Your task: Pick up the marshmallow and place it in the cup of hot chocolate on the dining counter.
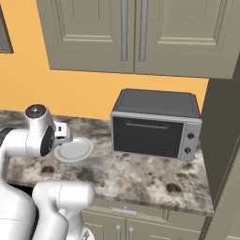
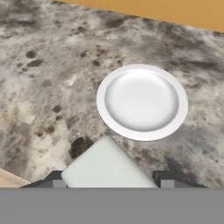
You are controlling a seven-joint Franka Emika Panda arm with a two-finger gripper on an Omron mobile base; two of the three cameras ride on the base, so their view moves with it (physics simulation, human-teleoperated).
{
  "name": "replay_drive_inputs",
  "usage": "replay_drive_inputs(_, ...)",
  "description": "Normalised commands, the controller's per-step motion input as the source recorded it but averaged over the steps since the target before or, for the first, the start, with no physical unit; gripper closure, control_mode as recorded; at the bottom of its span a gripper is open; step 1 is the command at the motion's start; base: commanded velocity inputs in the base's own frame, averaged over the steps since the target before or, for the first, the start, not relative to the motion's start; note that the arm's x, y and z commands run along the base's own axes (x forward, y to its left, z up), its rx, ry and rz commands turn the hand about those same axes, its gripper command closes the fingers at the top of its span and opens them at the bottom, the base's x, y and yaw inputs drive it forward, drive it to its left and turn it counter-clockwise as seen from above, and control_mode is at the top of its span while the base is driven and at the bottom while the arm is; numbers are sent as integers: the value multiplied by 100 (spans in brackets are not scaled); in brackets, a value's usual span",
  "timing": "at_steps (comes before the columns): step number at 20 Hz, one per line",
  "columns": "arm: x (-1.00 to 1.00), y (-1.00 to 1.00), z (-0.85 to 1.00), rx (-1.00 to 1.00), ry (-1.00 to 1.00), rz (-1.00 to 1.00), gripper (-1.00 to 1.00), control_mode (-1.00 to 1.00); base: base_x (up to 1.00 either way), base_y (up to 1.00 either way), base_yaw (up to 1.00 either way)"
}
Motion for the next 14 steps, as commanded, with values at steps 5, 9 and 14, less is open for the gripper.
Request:
replay_drive_inputs(5,-56,-6,65,0,1,-36,100,-100,0,0,0)
replay_drive_inputs(9,-42,-9,74,0,11,-27,100,-100,0,0,0)
replay_drive_inputs(14,-41,-12,68,0,16,-15,100,-100,0,0,0)
